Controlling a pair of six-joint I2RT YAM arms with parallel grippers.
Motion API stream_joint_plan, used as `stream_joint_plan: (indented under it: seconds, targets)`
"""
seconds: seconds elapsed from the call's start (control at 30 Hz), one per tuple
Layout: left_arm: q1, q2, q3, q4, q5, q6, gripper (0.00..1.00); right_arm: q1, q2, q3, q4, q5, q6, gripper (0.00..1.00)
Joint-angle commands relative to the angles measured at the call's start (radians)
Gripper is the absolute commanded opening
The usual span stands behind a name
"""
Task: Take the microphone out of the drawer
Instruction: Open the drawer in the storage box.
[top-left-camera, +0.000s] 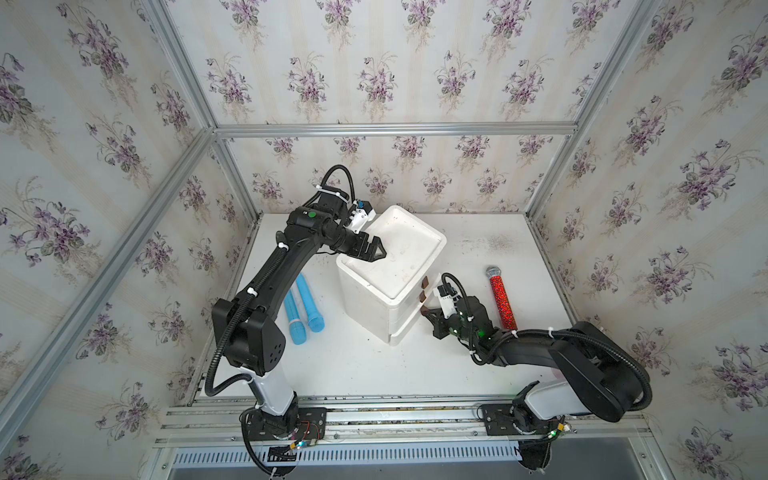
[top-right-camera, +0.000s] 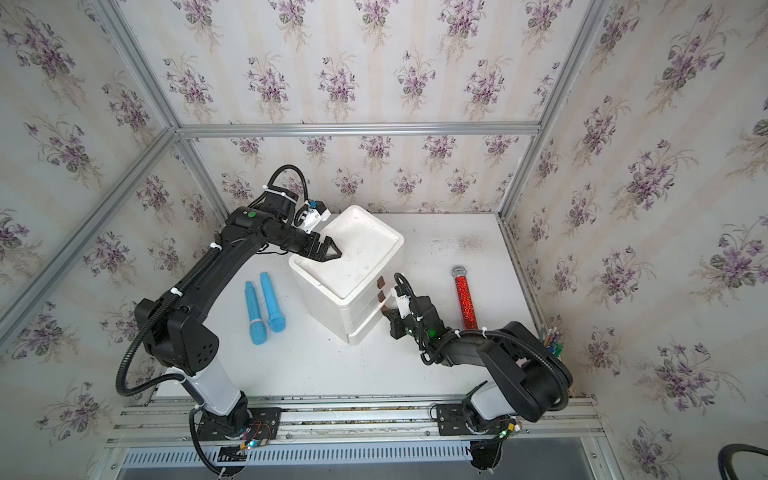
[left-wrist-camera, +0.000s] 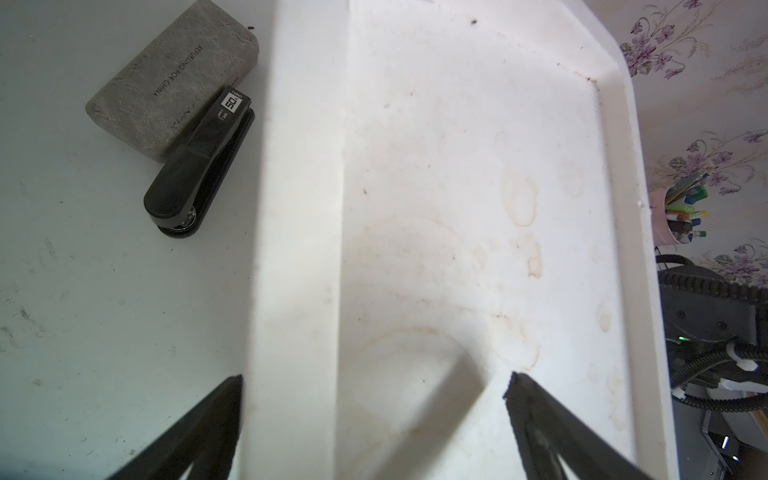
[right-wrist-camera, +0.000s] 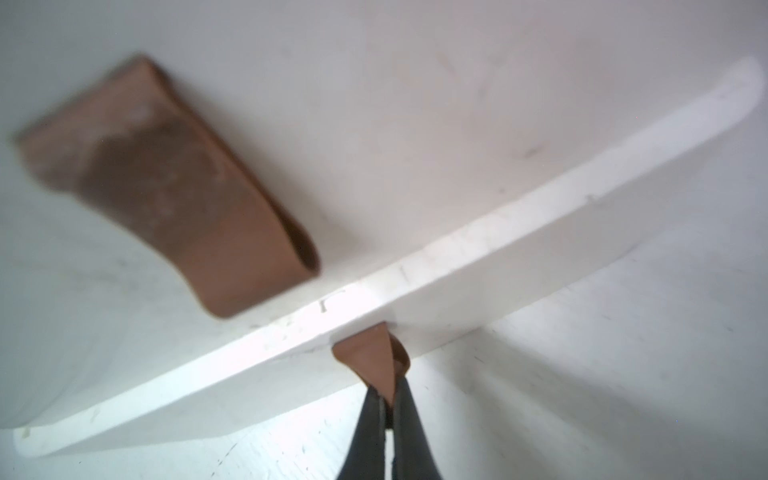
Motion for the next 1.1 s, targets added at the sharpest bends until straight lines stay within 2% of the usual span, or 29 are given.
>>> stream_joint_plan:
  seconds: [0.0,0.27,0.53,0.8,1.07]
  targets:
    - [0.002,-0.002,0.003,-0.018,0.019,0.005,0.99,-0.002,-0.057,-0.034,-0.054,0.08,0.103,0.0]
    - [0.002,-0.005,0.002,-0.016,0.021,0.002,0.99,-0.003,-0.227,-0.022,-0.301,0.145,0.211,0.0]
    - [0.002,-0.007,-0.002,-0.013,0.023,-0.002,0.99,-0.003,-0.353,0.015,-0.58,0.313,0.373,0.0]
    - [0.002,-0.019,-0.014,-0.011,-0.015,0.0,0.99,-0.002,-0.342,0.086,-0.848,0.462,0.496,0.0]
    - [0.003,-0.023,-0.015,-0.009,-0.028,-0.003,0.99,0.011,-0.477,0.106,-0.988,0.667,0.59,0.0]
